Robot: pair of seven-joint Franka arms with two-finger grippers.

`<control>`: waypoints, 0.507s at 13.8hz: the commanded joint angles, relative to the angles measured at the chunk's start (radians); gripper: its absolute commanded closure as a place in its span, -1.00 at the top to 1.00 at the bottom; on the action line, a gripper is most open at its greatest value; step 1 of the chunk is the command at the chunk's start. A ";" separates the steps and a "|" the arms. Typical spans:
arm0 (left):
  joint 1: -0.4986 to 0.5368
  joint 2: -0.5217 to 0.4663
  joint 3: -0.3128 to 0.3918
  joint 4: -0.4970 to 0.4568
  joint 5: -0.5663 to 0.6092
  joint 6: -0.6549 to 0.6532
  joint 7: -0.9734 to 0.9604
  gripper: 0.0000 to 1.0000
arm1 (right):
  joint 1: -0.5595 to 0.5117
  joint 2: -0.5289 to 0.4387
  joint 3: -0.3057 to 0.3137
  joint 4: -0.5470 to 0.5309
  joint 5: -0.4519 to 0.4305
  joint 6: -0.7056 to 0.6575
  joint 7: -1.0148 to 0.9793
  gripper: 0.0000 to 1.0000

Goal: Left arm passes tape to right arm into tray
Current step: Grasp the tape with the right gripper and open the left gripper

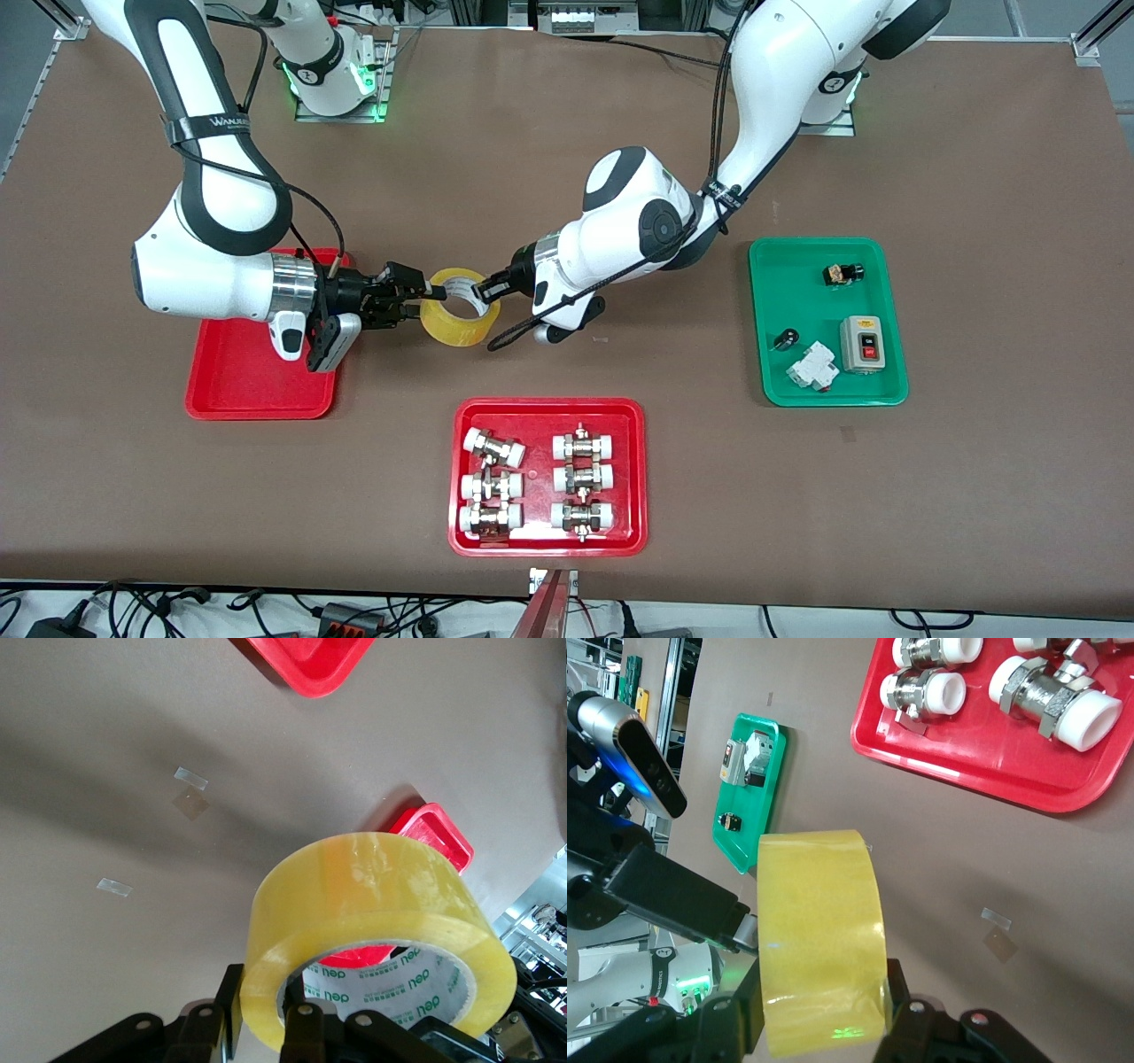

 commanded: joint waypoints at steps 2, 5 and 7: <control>0.033 -0.074 0.012 0.015 0.044 -0.027 0.009 1.00 | 0.007 -0.008 -0.004 -0.003 0.018 0.014 -0.017 -0.85; 0.167 -0.189 0.004 -0.005 0.184 -0.178 0.006 1.00 | 0.003 -0.010 -0.005 -0.003 0.017 0.009 -0.019 -0.86; 0.272 -0.254 0.001 -0.002 0.195 -0.360 0.009 1.00 | -0.018 -0.007 -0.014 -0.005 0.010 -0.001 -0.025 -0.87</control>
